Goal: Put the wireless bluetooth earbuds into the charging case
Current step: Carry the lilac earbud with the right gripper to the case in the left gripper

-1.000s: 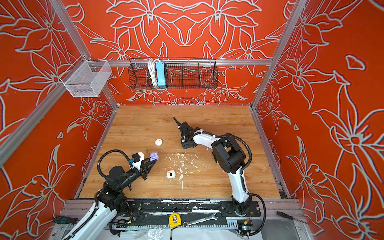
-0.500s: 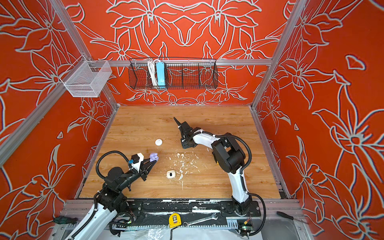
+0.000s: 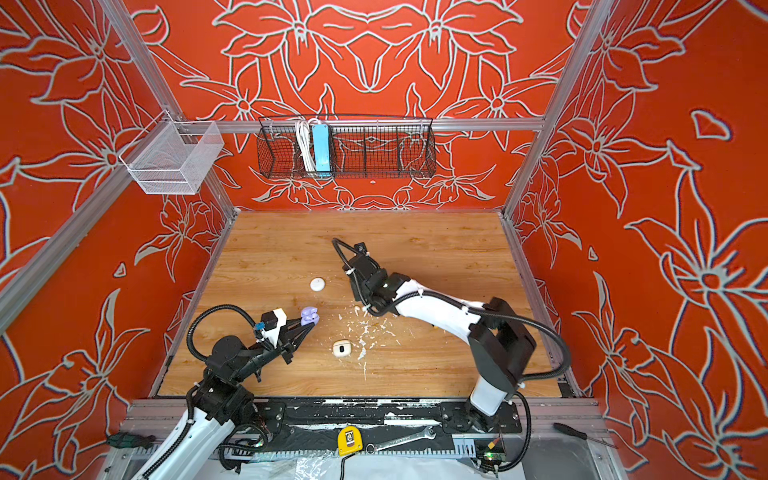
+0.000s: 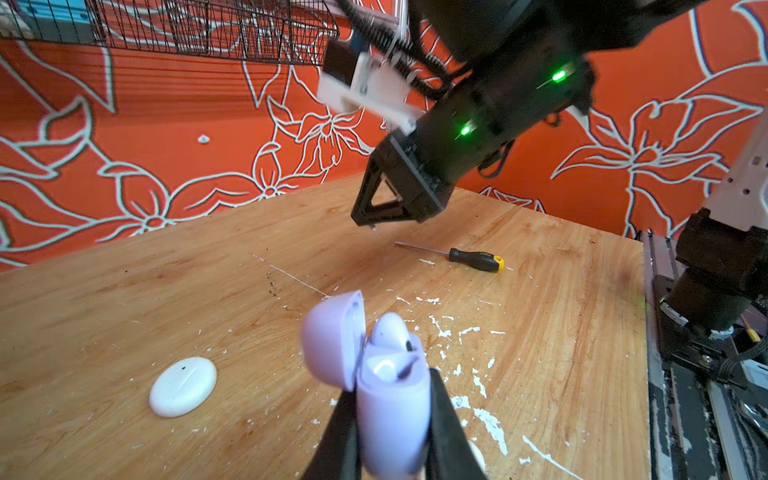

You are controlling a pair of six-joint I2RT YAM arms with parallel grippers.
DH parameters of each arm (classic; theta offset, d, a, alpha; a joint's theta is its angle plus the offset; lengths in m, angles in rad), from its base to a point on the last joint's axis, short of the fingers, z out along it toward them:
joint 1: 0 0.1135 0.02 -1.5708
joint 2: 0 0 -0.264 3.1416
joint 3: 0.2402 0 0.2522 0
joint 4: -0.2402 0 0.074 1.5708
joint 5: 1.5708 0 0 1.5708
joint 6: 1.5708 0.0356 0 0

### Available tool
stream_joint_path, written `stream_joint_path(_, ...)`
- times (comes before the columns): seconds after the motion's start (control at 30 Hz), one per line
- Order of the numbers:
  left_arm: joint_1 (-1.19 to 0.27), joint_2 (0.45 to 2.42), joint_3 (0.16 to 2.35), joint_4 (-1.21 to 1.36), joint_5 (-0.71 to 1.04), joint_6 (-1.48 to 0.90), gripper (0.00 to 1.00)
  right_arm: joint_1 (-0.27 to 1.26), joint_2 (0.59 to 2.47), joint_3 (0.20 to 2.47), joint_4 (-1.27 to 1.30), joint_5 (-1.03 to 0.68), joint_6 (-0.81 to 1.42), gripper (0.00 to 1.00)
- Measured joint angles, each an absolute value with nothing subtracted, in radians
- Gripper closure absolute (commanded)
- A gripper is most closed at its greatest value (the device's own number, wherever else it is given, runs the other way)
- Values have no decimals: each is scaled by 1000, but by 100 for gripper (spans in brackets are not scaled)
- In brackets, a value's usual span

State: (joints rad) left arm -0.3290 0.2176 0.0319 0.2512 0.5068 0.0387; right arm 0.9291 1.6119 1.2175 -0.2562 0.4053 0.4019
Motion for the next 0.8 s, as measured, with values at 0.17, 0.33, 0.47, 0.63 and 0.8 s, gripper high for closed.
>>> stream_joint_path(0.17, -329, 266, 74, 284, 501, 67, 100, 1116, 1491, 1173, -73, 535, 391, 89)
stream_joint_path(0.33, -329, 319, 138, 318, 499, 84, 100, 1264, 1464, 1107, 117, 651, 332, 89)
stream_joint_path(0.47, -329, 337, 165, 342, 499, 86, 100, 1350, 1441, 1023, 285, 688, 290, 89)
stream_joint_path(0.63, -329, 334, 176, 360, 499, 87, 100, 1390, 1441, 1007, 427, 708, 252, 89)
stream_joint_path(0.8, -329, 306, 178, 355, 499, 90, 100, 1390, 1439, 995, 519, 688, 245, 89)
